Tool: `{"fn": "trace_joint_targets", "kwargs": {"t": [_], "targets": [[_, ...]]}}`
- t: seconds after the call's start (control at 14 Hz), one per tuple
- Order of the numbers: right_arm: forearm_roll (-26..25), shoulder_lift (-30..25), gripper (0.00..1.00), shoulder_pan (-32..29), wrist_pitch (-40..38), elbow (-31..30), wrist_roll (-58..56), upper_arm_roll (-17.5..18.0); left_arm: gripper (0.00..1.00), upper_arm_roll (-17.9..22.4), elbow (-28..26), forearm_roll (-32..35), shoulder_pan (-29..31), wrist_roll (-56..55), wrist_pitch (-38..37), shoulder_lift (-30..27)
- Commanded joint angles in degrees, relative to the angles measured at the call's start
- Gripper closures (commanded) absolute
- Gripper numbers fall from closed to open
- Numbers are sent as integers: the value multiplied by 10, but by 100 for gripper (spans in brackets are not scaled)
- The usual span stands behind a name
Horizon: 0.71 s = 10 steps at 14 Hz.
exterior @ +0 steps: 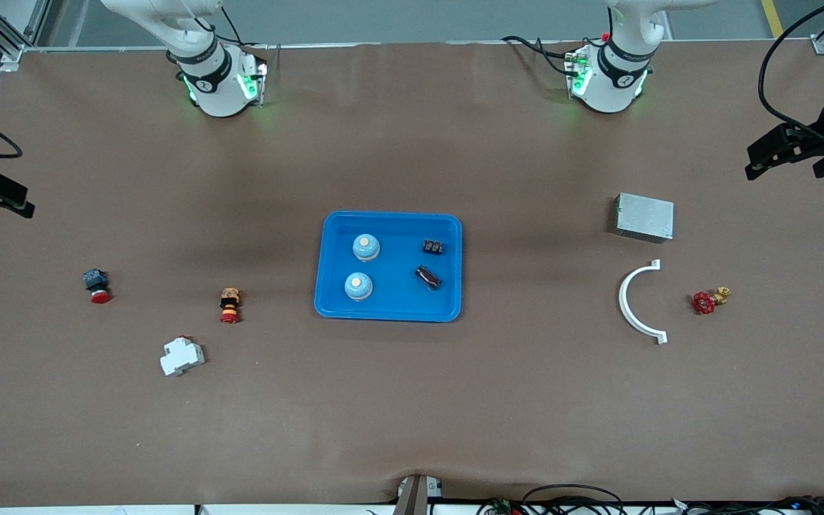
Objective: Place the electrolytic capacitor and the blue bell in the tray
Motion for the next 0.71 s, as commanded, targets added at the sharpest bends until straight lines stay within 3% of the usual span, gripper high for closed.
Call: {"fn": "trace_joint_targets", "kwargs": {"t": [0.0,0.36,0.64], "targets": [[-1,-26,0,-20,-9,-9,-8,11,0,0,-1,-3,4,9,-8,-8],[37,-41,0,-30,-36,-11,5,11,0,0,-1,-3,4,9,-8,-8],[37,-51,0,-30,-37,-12,15,13,0,0,8,-3,4,0,-14,-7]]}}
